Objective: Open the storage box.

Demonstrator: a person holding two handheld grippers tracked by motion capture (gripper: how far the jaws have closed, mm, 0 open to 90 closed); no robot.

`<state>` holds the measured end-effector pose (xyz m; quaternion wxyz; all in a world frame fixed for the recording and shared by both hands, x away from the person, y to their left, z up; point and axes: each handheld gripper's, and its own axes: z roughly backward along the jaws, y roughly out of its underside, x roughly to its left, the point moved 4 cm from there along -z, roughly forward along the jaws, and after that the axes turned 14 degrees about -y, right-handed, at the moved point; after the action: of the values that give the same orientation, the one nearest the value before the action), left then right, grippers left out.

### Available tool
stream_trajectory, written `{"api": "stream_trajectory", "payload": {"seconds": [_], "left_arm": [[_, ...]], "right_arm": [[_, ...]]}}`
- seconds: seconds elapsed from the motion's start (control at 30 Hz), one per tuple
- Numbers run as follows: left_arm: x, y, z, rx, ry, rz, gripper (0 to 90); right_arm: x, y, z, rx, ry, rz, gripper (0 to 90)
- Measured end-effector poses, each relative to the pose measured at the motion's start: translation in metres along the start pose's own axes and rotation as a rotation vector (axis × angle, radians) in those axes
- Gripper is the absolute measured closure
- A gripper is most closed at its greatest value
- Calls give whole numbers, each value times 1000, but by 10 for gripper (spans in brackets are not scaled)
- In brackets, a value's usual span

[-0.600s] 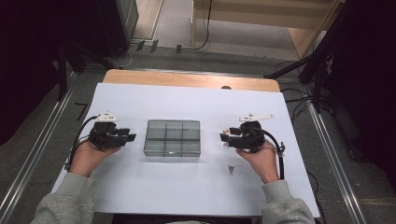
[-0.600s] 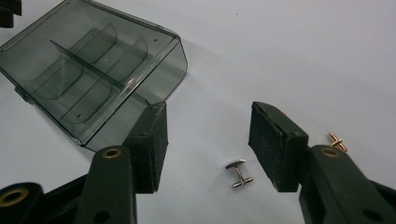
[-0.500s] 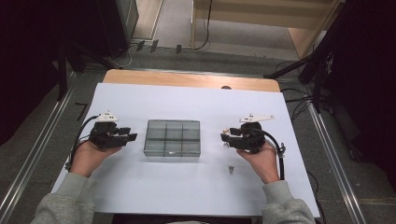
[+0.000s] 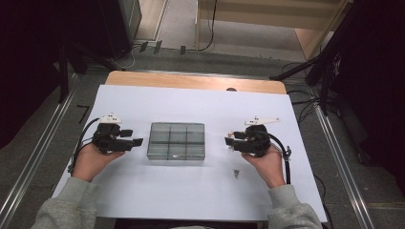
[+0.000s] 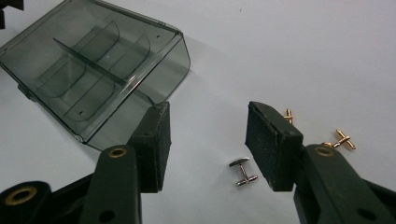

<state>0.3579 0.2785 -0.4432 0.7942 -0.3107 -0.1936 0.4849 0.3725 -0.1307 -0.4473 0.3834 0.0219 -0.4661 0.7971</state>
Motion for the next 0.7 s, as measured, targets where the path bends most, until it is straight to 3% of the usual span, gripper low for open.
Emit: {"api": "stream_trajectory", "payload": {"seconds": [0.13, 0.27, 0.4, 0.63, 0.7], "left_arm": [[-2, 1, 1, 36, 17, 13, 363], [-4, 0, 1, 26, 24, 10, 365], [-5, -1, 2, 27, 26, 16, 424], [-8, -2, 1, 13, 28, 3, 417], [-8, -3, 3, 37, 45, 13, 442]], "right_arm": [[1, 1, -4, 10, -1, 5, 521], [3, -1, -6, 1, -1, 14, 520], [3, 0, -9, 9, -1, 46, 502], [2, 0, -11, 15, -5, 44, 507], [3, 0, -12, 21, -5, 49, 507]]}}
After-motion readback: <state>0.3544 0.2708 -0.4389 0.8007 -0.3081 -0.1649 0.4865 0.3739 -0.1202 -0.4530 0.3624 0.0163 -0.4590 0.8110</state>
